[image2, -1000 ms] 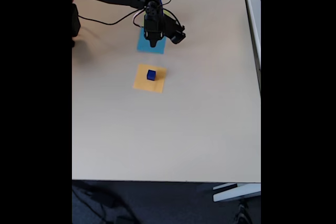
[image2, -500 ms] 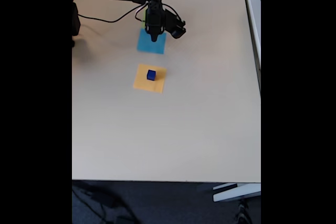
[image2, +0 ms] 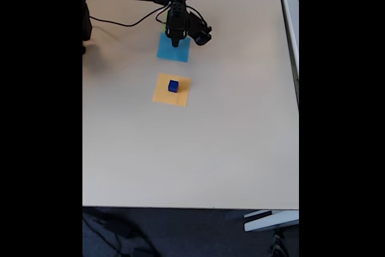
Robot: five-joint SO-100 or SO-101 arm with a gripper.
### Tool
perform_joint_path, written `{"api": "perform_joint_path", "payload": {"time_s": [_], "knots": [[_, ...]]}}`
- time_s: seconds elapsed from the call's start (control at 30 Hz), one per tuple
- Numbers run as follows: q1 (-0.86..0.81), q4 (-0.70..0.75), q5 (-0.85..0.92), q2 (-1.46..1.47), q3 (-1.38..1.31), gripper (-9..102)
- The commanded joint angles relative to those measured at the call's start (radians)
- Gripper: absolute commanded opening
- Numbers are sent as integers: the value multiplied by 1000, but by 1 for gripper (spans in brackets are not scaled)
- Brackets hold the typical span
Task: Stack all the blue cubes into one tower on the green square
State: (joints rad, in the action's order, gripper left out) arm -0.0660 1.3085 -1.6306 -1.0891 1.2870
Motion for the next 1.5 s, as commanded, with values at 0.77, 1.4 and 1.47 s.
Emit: {"api": "perform_joint_path", "payload": {"time_s": [0.77,1.4,1.47], "knots": [[-9,-11,6,-17,8,16],[11,46,130,-72,-130,24],[8,67,143,-80,-176,24]]}}
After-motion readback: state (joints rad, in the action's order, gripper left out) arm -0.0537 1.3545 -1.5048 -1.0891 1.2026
